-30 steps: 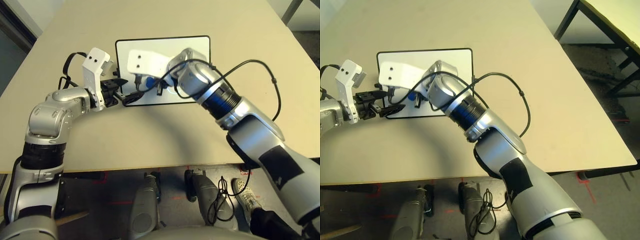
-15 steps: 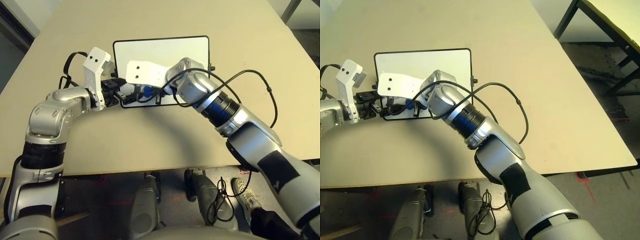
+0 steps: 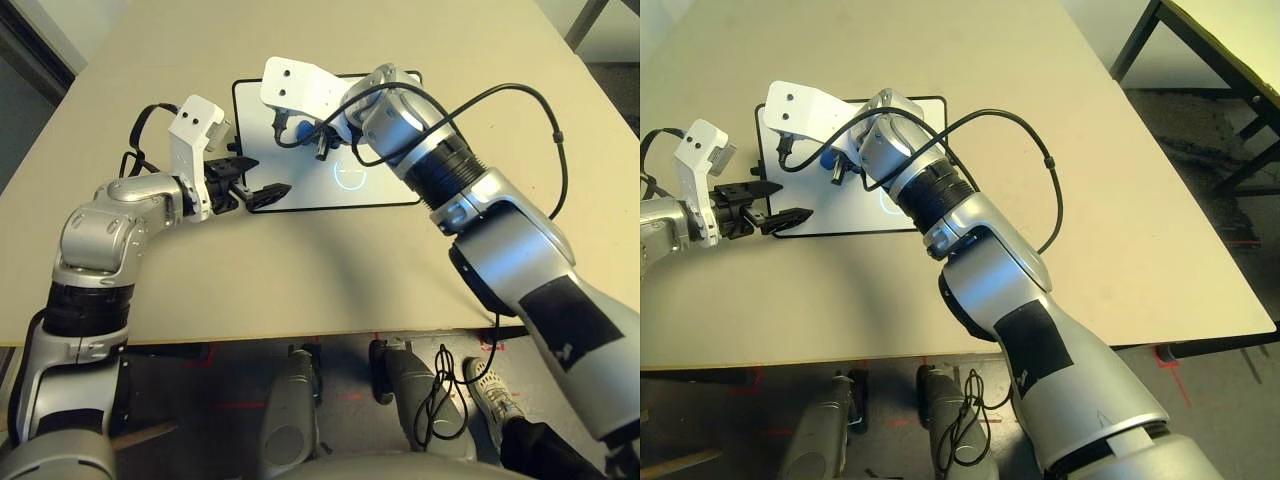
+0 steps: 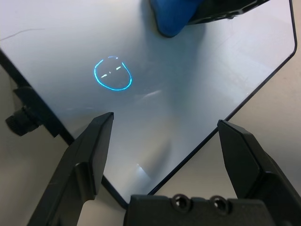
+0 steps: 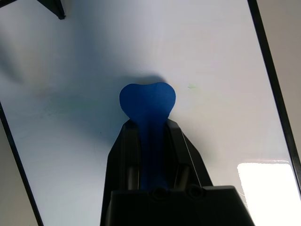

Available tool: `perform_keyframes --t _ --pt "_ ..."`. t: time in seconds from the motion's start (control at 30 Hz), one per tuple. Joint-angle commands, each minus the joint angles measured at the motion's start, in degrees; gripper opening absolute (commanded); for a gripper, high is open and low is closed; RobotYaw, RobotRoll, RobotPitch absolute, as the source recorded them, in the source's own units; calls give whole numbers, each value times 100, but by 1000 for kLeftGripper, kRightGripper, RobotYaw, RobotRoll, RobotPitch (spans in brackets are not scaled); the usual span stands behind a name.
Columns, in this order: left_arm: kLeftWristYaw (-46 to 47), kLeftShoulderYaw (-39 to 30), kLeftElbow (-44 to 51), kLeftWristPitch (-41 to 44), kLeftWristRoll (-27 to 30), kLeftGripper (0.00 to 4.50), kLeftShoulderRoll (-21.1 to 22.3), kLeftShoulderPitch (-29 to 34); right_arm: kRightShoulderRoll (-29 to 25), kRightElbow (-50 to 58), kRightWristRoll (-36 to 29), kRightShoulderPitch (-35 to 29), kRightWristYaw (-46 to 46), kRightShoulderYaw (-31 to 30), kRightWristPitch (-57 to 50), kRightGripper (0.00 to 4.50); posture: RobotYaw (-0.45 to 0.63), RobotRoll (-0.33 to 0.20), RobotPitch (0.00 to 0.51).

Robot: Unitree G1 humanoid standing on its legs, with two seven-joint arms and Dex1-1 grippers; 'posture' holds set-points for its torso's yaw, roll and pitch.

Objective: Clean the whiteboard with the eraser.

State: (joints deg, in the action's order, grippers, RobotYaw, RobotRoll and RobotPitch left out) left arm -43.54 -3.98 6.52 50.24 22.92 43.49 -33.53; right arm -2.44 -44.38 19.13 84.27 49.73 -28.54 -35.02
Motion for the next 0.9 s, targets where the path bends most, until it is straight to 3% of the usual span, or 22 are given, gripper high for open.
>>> perform_keyframes --t 0.03,0.33,0.73,0.9 --pt "-40 66 -19 17 2 4500 32 -9 42 364 78 -431 290 -310 -260 572 43 0 247" --pt "-45 55 -5 26 9 4500 54 22 -70 1212 230 -1046 580 -678 -528 571 46 0 254" --pt "-46 48 -27 22 13 4500 52 33 24 -768 -52 404 -368 335 292 571 36 0 252" --pt "-46 74 -59 0 6 4500 20 12 -44 -861 18 382 -289 305 301 570 29 0 253"
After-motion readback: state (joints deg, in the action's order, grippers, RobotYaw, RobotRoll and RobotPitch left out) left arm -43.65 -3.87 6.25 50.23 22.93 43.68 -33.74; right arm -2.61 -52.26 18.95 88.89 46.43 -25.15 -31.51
